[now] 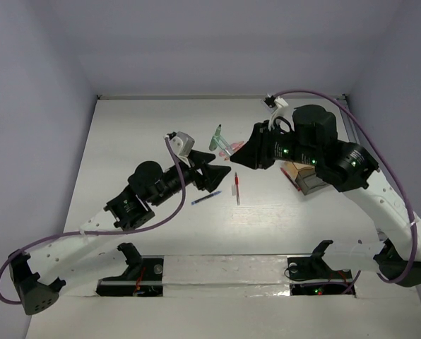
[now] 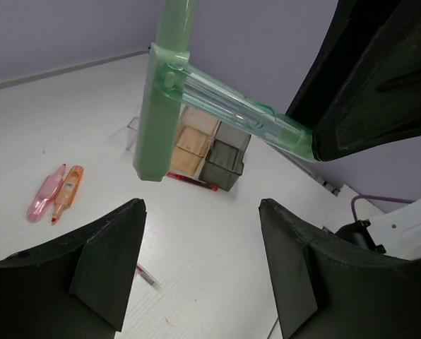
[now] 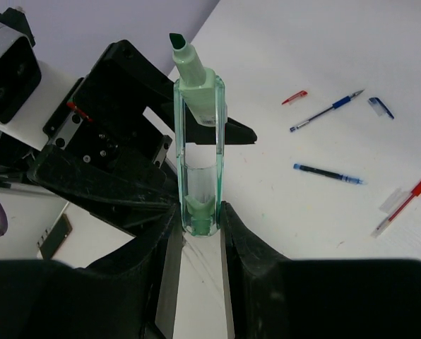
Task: Sort the stationery into containers
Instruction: Close the pen cap on the pen.
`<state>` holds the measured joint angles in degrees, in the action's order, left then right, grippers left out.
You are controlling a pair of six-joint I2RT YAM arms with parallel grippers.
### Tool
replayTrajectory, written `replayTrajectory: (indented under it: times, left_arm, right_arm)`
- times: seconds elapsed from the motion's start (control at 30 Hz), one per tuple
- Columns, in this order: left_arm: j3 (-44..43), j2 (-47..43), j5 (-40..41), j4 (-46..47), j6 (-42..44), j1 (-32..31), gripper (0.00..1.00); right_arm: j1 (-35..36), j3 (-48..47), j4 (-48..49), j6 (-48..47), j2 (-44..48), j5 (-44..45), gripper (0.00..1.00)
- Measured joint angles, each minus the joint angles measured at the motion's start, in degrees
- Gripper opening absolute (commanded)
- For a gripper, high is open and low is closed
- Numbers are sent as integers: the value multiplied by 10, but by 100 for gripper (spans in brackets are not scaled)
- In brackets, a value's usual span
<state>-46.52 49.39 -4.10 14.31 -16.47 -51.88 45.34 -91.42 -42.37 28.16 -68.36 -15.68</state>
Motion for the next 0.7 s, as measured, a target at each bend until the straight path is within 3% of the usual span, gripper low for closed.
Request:
replayTrajectory:
  times: [0.4, 0.7]
  left_arm:
    - [0, -17, 148, 5, 42, -32, 61]
    - [0, -19, 159, 22, 57, -32, 59]
  right_arm:
    - [0, 10, -5, 4, 11, -8, 0]
    - [0, 25, -6, 9, 14, -24, 0]
